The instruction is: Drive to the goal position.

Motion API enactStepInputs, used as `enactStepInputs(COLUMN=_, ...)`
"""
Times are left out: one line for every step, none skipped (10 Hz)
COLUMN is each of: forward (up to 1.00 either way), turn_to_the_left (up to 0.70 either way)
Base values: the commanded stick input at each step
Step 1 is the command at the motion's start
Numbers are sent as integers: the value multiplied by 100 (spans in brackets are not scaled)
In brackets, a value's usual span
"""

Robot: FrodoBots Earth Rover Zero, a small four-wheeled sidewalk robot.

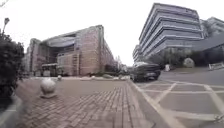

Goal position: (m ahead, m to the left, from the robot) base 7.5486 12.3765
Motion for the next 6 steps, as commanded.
enactStepInputs(forward=70, turn_to_the_left=14)
enactStepInputs(forward=70, turn_to_the_left=14)
enactStepInputs(forward=70, turn_to_the_left=14)
enactStepInputs(forward=70, turn_to_the_left=14)
enactStepInputs(forward=70, turn_to_the_left=14)
enactStepInputs(forward=70, turn_to_the_left=14)
